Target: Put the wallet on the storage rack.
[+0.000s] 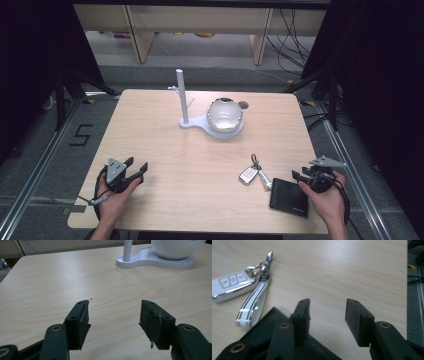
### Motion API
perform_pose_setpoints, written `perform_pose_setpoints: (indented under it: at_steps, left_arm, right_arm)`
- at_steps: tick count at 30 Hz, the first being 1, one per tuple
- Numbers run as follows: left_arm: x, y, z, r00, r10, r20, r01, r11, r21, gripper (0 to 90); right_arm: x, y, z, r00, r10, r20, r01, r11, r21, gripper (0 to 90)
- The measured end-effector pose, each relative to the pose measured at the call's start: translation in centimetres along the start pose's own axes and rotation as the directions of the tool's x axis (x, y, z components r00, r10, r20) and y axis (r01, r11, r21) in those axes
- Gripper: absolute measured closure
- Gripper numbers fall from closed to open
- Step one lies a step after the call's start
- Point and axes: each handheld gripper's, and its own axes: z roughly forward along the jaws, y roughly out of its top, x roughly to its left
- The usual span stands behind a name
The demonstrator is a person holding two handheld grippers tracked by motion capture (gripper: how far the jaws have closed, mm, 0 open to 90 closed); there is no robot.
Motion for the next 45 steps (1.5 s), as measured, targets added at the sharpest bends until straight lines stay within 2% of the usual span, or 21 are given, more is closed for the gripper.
perform_pose_setpoints:
  at_steps: [1, 2, 4, 5, 7, 11, 12, 14, 15, 17, 18, 19, 20, 22, 24, 26, 28, 31, 40, 44, 45]
  left_arm:
    - [0.0, 0.0, 0.0, 1.0000, 0.004, -0.003, -0.004, 1.0000, 0.008, 39.7]
    - [0.0, 0.0, 0.0, 1.0000, 0.003, -0.001, -0.003, 1.0000, 0.001, 39.7]
    - [-0.1, 0.0, 0.0, 1.0000, 0.002, -0.003, -0.002, 1.0000, 0.005, 39.7]
    - [-0.1, 0.1, 0.1, 0.9999, 0.010, -0.001, -0.010, 0.9998, 0.017, 39.8]
    - [-0.1, 0.1, 0.2, 1.0000, 0.009, 0.002, -0.010, 0.9998, 0.017, 39.8]
    - [-0.2, 0.1, 0.2, 0.9999, 0.017, 0.000, -0.017, 0.9996, 0.020, 39.9]
    - [-0.2, 0.1, 0.2, 0.9998, 0.018, 0.002, -0.018, 0.9996, 0.021, 39.8]
    - [-0.2, 0.1, 0.2, 0.9998, 0.020, 0.006, -0.020, 0.9996, 0.022, 39.8]
    - [-0.3, 0.1, 0.2, 0.9997, 0.023, 0.011, -0.023, 0.9995, 0.024, 39.8]
    - [-0.3, 0.1, 0.2, 0.9996, 0.025, 0.014, -0.025, 0.9995, 0.021, 39.7]
    - [-0.3, 0.1, 0.2, 0.9995, 0.024, 0.020, -0.024, 0.9996, 0.015, 39.7]
    - [-0.3, 0.1, 0.2, 0.9994, 0.025, 0.022, -0.025, 0.9996, 0.014, 39.7]
    - [-0.3, 0.1, 0.2, 0.9994, 0.025, 0.022, -0.025, 0.9996, 0.014, 39.7]
    - [-0.4, 0.1, 0.1, 0.9993, 0.032, 0.021, -0.032, 0.9992, 0.022, 39.8]
    - [-0.4, 0.1, 0.1, 0.9992, 0.034, 0.022, -0.035, 0.9991, 0.023, 39.8]
    - [-0.4, 0.1, 0.2, 0.9991, 0.033, 0.027, -0.034, 0.9991, 0.025, 39.9]
    - [-0.5, 0.1, 0.2, 0.9991, 0.033, 0.026, -0.034, 0.9991, 0.026, 39.9]
    - [-0.5, 0.1, 0.3, 0.9991, 0.032, 0.028, -0.033, 0.9992, 0.025, 39.9]
    - [-0.5, 0.1, 0.2, 0.9993, 0.023, 0.027, -0.024, 0.9996, 0.015, 39.7]
    - [-0.5, 0.1, 0.2, 0.9993, 0.027, 0.026, -0.027, 0.9993, 0.025, 39.7]
    - [-0.5, 0.1, 0.2, 0.9993, 0.026, 0.026, -0.027, 0.9993, 0.024, 39.7]
  right_arm:
    - [0.3, 0.3, -0.3, 0.9997, -0.024, -0.005, 0.024, 0.999, 0.028, 56.7]
    - [0.2, 0.4, -0.4, 0.9943, -0.106, -0.003, 0.106, 0.994, 0.026, 56.9]
    - [0.7, 0.7, -0.7, 0.9953, -0.094, -0.024, 0.095, 0.993, 0.064, 57.0]
    - [1.3, 1.1, -1.3, 0.9885, -0.147, -0.035, 0.151, 0.981, 0.119, 56.9]
    - [1.5, 1.3, -1.5, 0.9847, -0.169, -0.043, 0.173, 0.975, 0.138, 56.8]
    - [2.7, 1.9, -1.9, 0.9513, -0.288, -0.109, 0.307, 0.921, 0.240, 54.6]
    - [3.2, 2.0, -2.0, 0.9513, -0.282, -0.124, 0.306, 0.912, 0.274, 54.2]
    - [3.5, 2.0, -2.0, 0.9472, -0.289, -0.139, 0.318, 0.905, 0.282, 53.9]
    - [4.2, 2.0, -2.1, 0.9363, -0.312, -0.162, 0.348, 0.887, 0.302, 52.8]
    - [4.7, 1.9, -2.0, 0.9277, -0.329, -0.177, 0.370, 0.873, 0.319, 51.8]
    - [5.2, 1.8, -2.0, 0.9327, -0.313, -0.179, 0.357, 0.869, 0.343, 51.1]
    - [5.4, 1.8, -2.0, 0.9216, -0.336, -0.194, 0.385, 0.853, 0.352, 50.5]
    - [5.4, 1.8, -2.0, 0.9216, -0.336, -0.194, 0.385, 0.853, 0.352, 50.5]
    - [6.6, 1.4, -1.7, 0.9108, -0.348, -0.222, 0.410, 0.829, 0.380, 48.3]
    - [6.8, 1.3, -1.7, 0.9068, -0.351, -0.234, 0.418, 0.823, 0.386, 47.5]
    - [7.8, 1.0, -1.2, 0.8941, -0.369, -0.253, 0.445, 0.801, 0.402, 44.0]
    - [8.1, 0.8, -1.1, 0.8957, -0.364, -0.256, 0.441, 0.798, 0.411, 42.6]
    - [8.9, 0.7, -0.6, 0.8834, -0.387, -0.264, 0.467, 0.773, 0.430, 38.8]
    - [10.0, 0.7, 0.5, 0.8698, -0.435, -0.232, 0.492, 0.736, 0.464, 35.2]
    - [10.3, 0.6, 0.8, 0.8706, -0.438, -0.223, 0.490, 0.732, 0.474, 35.6]
    - [10.3, 0.7, 0.9, 0.8631, -0.451, -0.228, 0.503, 0.725, 0.471, 36.2]
